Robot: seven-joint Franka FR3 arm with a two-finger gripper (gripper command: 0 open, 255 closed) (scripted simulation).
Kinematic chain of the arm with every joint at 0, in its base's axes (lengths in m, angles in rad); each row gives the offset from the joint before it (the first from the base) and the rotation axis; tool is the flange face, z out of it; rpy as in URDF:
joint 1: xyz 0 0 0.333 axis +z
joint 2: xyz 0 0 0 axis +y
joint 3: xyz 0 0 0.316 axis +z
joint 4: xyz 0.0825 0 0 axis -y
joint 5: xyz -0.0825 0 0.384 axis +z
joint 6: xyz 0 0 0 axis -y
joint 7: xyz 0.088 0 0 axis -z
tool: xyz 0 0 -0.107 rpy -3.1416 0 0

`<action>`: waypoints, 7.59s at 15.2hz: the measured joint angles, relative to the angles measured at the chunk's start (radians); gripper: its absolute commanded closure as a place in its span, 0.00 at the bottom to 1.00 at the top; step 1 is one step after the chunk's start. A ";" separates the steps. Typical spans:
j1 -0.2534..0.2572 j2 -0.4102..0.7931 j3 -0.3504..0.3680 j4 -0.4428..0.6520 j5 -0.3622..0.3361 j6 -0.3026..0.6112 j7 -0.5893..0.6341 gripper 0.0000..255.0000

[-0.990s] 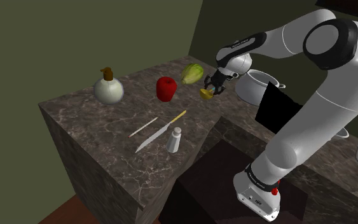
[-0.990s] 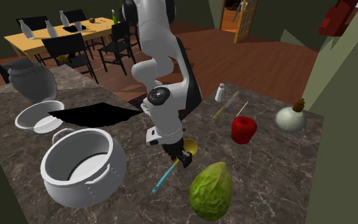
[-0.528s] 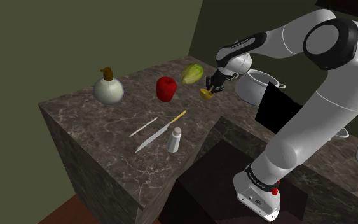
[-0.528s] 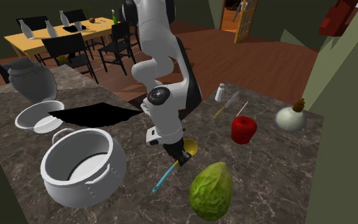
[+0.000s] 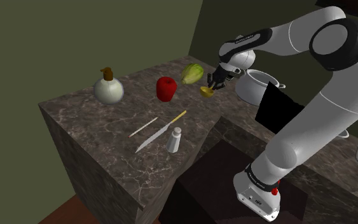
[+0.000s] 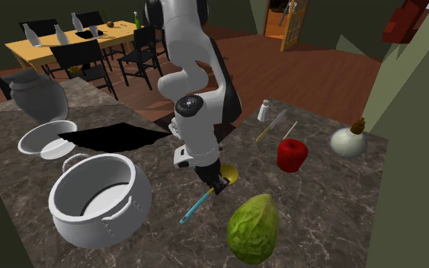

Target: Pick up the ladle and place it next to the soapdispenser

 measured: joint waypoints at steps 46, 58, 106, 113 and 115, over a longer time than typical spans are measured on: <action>0.041 -0.236 0.084 0.293 -0.123 -0.492 0.265 1.00; 0.147 -0.310 0.278 0.202 -0.116 -0.439 0.556 1.00; 0.331 -0.010 0.620 0.139 -0.212 -0.035 1.100 1.00; 0.332 0.036 0.620 0.094 -0.233 0.054 1.110 1.00; 0.335 0.054 0.621 0.086 -0.243 0.079 1.119 1.00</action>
